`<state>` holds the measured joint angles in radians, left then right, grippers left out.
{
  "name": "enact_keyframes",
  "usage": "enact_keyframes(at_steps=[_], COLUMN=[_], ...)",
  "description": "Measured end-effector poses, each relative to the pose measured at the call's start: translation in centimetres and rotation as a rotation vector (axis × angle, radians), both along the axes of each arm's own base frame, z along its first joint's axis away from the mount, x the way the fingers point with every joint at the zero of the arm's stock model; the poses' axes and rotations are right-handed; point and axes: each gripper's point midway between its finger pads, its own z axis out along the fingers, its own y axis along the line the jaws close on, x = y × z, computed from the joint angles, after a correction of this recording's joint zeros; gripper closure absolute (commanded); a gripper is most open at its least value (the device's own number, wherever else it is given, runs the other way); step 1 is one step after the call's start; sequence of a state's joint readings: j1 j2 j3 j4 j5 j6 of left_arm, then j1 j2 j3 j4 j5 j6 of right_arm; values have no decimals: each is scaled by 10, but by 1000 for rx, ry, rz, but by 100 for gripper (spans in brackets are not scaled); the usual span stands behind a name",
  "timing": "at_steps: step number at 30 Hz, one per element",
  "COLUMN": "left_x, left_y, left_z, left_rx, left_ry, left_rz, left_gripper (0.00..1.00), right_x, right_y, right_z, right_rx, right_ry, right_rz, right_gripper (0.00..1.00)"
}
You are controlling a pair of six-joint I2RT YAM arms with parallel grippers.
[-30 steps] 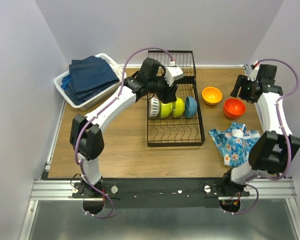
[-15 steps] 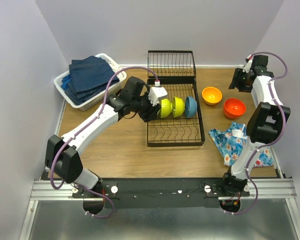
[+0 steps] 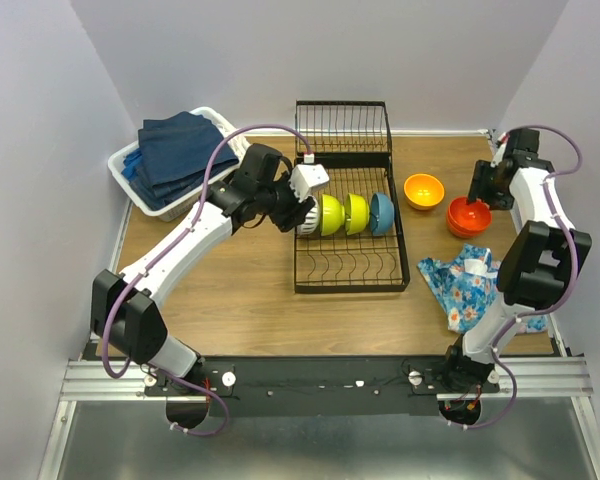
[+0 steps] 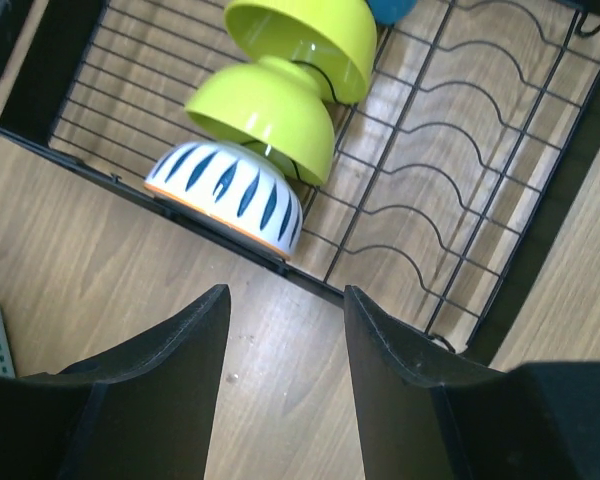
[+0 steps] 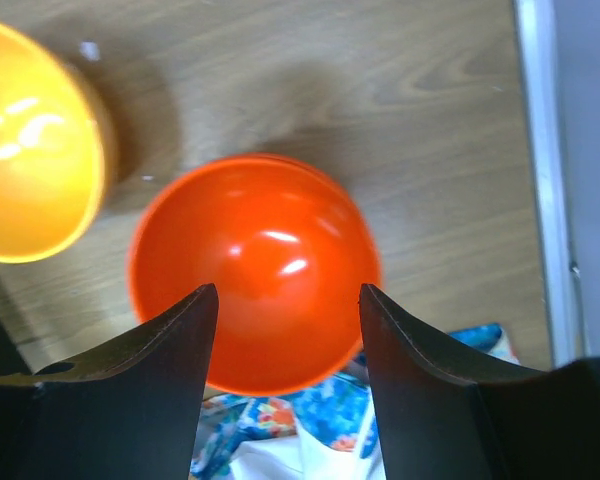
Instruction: Load the bowls into the dish rack
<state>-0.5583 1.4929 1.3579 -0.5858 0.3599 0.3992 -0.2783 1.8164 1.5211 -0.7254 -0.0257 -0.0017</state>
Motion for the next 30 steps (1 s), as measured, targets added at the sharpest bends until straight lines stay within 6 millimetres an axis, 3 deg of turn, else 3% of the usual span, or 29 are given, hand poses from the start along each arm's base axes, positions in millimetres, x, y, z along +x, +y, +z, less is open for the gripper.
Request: enact_keyframes(at_steps=[8,15,30], left_x=[2,-2,-6], left_y=[-7,-8,-10], left_z=[8,3,0], left_rx=[-37,-46,-57], left_ry=[10,33,57], left_rz=[1,-2,-5], left_gripper=[43,43,43], right_x=[-22,-25,-27], right_y=[-30,-30,-41], right_z=[-13,-17,-34], right_rx=[-15,-6,69], right_ry=[49,57,70], right_rz=[-86,-95,-164], right_gripper=[36,46,55])
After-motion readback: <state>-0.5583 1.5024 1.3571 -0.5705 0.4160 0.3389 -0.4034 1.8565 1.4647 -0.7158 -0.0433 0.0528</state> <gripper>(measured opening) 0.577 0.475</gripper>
